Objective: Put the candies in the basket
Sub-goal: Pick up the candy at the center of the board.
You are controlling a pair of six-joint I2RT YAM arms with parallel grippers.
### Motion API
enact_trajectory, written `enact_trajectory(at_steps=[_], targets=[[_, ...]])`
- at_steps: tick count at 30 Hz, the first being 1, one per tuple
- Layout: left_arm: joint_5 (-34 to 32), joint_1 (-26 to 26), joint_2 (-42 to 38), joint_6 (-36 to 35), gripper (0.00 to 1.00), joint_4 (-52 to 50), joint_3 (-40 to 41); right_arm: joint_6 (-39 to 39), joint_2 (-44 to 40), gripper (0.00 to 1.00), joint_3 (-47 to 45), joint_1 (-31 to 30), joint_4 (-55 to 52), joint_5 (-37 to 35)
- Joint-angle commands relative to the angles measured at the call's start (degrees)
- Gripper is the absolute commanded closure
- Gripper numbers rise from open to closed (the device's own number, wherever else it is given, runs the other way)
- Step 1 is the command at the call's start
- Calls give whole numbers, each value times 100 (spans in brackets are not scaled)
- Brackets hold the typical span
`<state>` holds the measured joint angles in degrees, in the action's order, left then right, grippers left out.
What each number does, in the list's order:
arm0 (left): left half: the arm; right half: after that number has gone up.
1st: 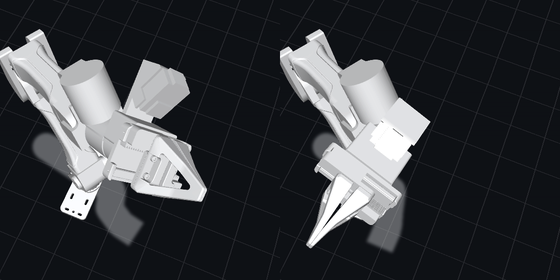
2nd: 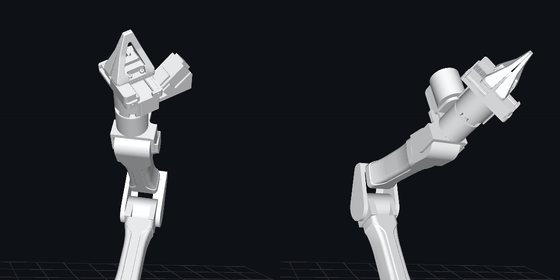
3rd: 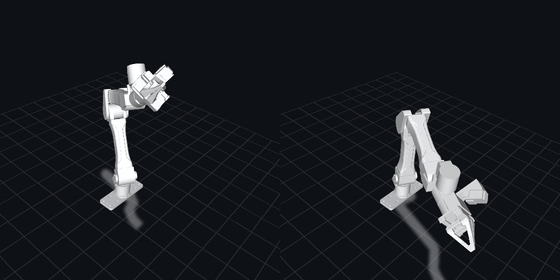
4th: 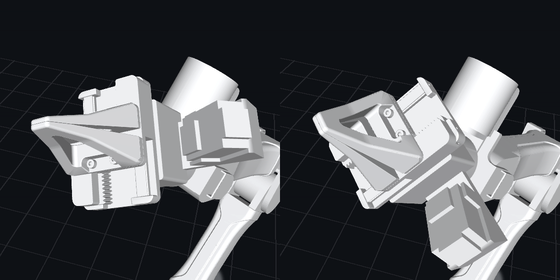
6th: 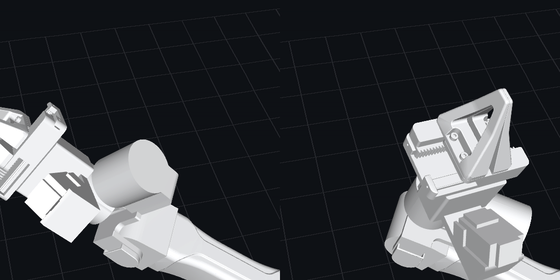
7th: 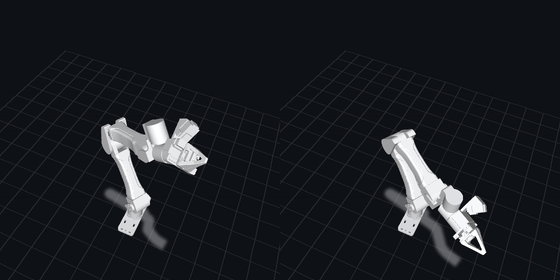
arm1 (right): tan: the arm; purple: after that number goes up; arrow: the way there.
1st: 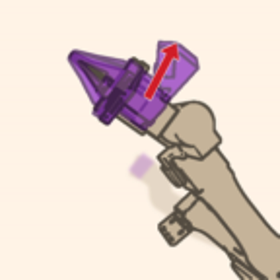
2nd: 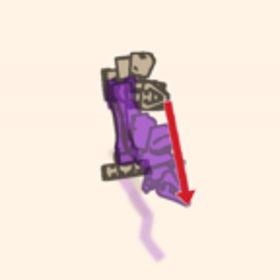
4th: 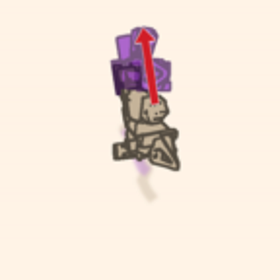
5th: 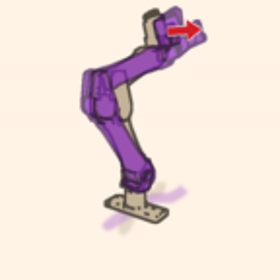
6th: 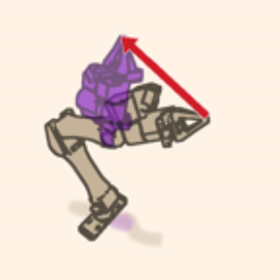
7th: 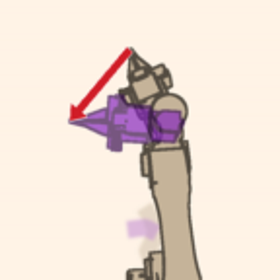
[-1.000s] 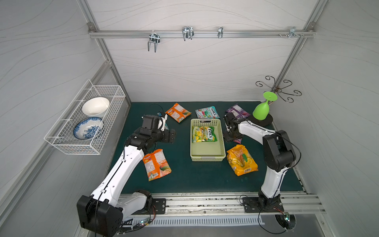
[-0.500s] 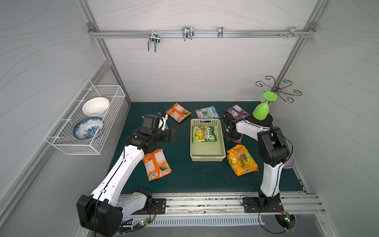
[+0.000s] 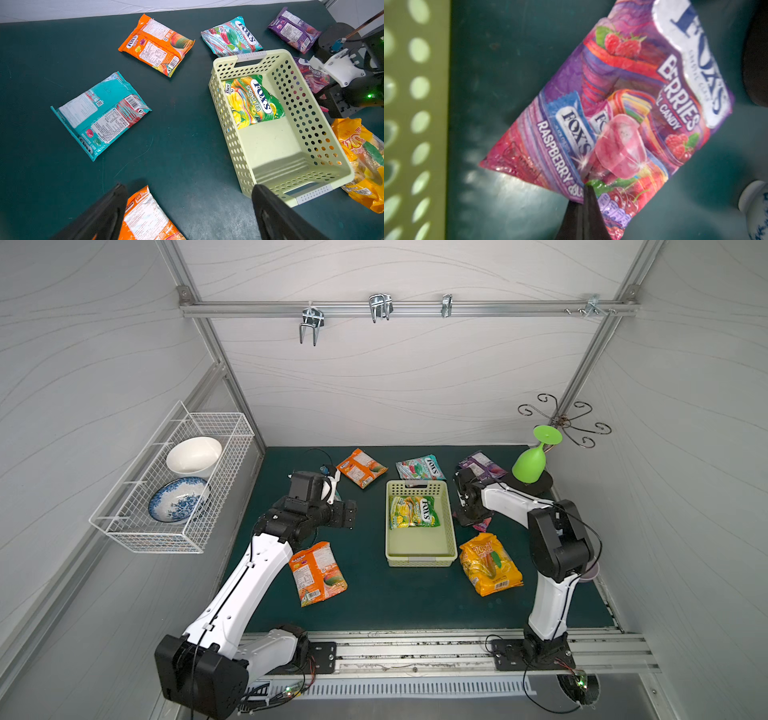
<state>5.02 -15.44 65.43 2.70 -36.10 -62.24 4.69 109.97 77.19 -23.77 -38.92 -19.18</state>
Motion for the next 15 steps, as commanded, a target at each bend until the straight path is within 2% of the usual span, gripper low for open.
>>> enact_trajectory(at_steps=[1,4,15], targets=[[-96,-11,24,-65,2,228,-152,204,-493,100,-71,26,-294,257],[78,21,21,-26,2,74,-298,358,-726,100,-30,87,-521,462],[-69,26,34,-91,2,226,-164,971,-1796,100,-93,232,-1100,993]])
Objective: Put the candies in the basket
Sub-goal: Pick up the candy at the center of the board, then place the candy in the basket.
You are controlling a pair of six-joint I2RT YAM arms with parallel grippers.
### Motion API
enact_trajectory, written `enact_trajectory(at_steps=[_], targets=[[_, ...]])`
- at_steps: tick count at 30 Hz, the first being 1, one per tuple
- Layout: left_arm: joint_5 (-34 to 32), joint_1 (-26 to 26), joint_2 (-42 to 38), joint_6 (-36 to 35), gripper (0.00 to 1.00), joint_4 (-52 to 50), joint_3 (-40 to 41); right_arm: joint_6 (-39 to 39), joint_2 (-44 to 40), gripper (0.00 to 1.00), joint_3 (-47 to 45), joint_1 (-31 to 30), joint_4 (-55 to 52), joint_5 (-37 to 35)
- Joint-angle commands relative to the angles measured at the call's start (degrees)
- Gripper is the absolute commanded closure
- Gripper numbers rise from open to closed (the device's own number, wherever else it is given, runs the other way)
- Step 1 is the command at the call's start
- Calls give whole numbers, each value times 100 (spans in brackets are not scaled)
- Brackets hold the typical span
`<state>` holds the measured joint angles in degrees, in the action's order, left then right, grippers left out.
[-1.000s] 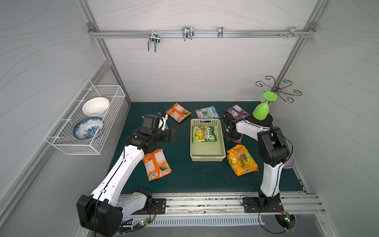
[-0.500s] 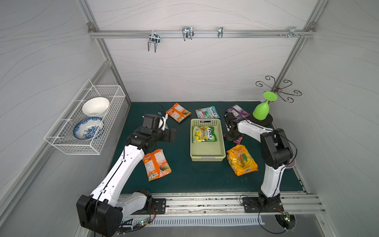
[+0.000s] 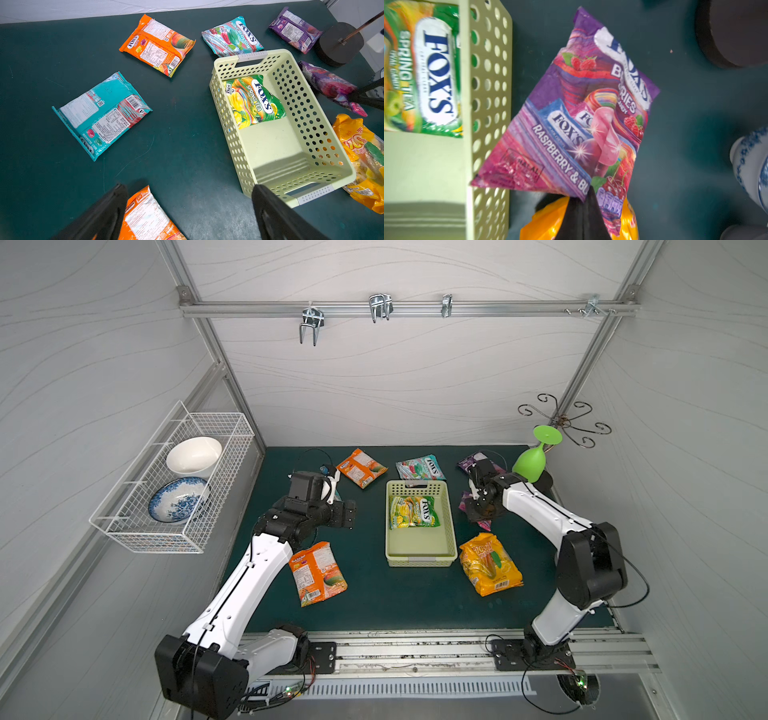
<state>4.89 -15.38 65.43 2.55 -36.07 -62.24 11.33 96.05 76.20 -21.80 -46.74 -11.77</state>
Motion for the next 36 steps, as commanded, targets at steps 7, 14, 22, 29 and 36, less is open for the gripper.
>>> enact_trajectory(at_steps=[7,14,22,29,36], targets=[[-37,43,28,-58,2,180,-200,748,-1186,100,0,37,-707,574],[14,43,32,-41,2,133,-247,1277,-1831,100,92,30,-1052,1344],[-4,61,5,-52,2,153,-230,2004,-2475,100,279,19,-1087,2338],[40,114,-15,-40,3,109,-266,2667,-2556,100,316,-101,-661,3716],[141,166,-34,-28,3,82,-284,3632,-2426,100,-8,-824,380,4172]])
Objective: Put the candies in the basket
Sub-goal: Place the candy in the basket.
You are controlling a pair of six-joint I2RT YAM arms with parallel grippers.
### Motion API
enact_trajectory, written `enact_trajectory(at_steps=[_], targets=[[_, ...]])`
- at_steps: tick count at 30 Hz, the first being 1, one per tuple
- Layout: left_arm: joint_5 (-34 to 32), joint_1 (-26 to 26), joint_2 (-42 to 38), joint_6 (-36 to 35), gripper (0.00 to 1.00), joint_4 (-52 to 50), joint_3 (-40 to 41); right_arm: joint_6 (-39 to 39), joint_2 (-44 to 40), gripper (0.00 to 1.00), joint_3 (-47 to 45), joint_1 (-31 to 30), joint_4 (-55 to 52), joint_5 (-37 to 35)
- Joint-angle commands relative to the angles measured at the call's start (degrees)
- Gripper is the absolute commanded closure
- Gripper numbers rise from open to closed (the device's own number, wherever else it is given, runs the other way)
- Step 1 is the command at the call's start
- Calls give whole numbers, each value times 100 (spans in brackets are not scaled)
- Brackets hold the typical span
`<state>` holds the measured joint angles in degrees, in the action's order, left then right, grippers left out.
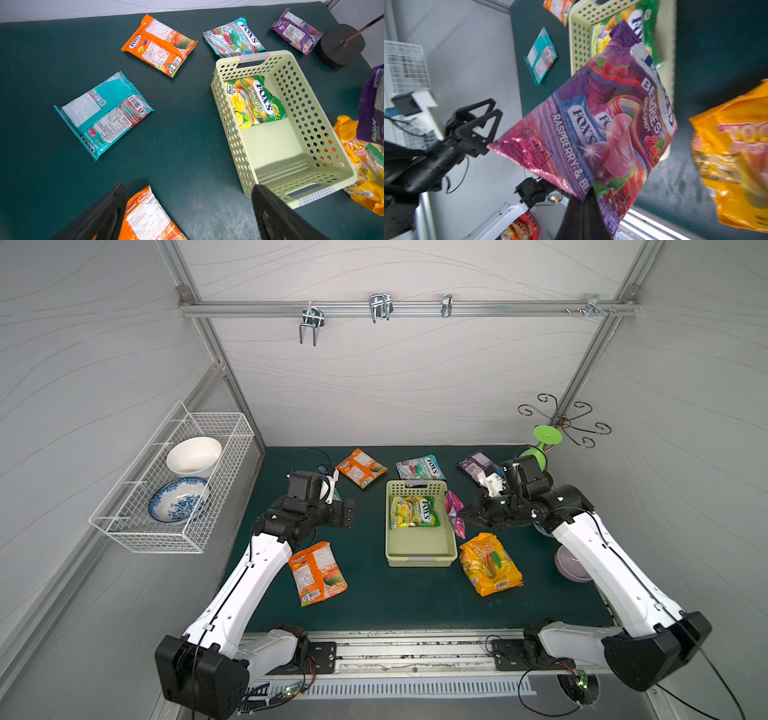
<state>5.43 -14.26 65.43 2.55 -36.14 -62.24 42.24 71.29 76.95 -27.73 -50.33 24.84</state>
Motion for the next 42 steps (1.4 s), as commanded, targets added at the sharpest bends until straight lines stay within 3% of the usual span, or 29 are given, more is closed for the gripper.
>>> enact_trajectory(at_steps=[1,6,21,32,38,42], targets=[[0,55,-31,-49,3,150,-237,548,86,100,-84,-314,786,443],[127,54,-66,-23,3,57,-284,768,162,100,-242,-389,836,57],[181,-50,34,-4,3,58,-315,2042,173,100,-1325,-417,1353,-132],[9,-50,51,-52,3,206,-208,2200,778,100,-1520,-481,1732,-160],[82,-33,49,-36,3,138,-254,2051,1070,67,-1199,-602,1908,32],[104,-33,34,-24,3,119,-243,1838,1134,61,-953,-601,1729,0]])
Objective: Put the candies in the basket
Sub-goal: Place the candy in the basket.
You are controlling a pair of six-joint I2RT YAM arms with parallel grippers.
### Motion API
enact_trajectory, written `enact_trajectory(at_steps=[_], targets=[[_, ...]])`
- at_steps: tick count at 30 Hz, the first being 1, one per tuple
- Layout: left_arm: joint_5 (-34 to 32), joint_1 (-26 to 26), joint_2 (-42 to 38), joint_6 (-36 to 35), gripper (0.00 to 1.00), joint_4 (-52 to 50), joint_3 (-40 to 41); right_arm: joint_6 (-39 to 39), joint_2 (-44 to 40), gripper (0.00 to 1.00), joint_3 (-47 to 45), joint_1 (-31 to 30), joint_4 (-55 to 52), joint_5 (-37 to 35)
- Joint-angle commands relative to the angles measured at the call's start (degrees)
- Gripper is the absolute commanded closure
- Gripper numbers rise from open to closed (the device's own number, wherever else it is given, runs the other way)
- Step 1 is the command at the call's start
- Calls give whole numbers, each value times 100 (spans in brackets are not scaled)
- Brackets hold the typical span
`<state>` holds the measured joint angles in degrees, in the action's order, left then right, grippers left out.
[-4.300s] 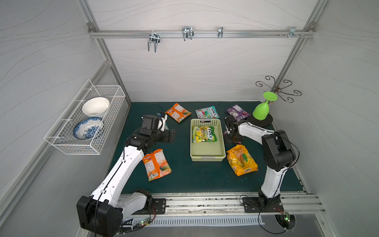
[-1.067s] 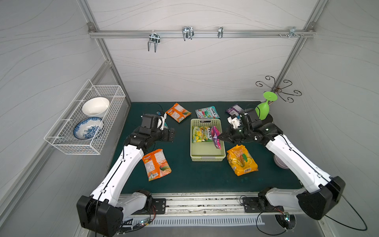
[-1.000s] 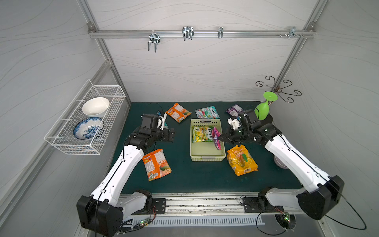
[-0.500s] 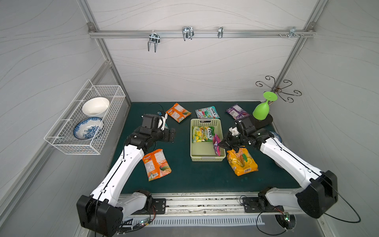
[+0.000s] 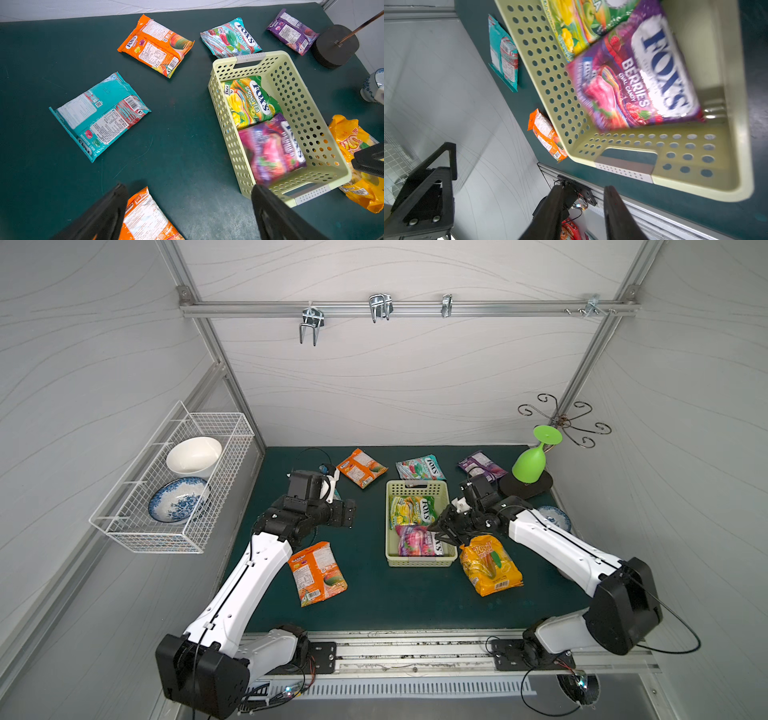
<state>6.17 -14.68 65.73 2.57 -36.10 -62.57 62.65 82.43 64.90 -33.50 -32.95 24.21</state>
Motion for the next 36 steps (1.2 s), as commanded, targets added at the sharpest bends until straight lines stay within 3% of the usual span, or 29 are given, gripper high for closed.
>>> enact_trajectory(at_steps=[1,14,19,27,36], targets=[[82,22,6,-21,3,63,-263,-273,2,61,304,-9,-39,58],[4,67,18,-12,3,148,-196,-2383,489,54,1104,-138,-1398,-966],[-51,88,44,-35,3,201,-178,-2965,956,49,1412,-527,-1663,-1600],[-95,82,30,-50,3,205,-155,-3427,1982,47,1779,-814,-1680,-2164],[-58,52,61,-49,3,164,-190,-3752,3300,48,2014,-1115,-1585,-2240]])
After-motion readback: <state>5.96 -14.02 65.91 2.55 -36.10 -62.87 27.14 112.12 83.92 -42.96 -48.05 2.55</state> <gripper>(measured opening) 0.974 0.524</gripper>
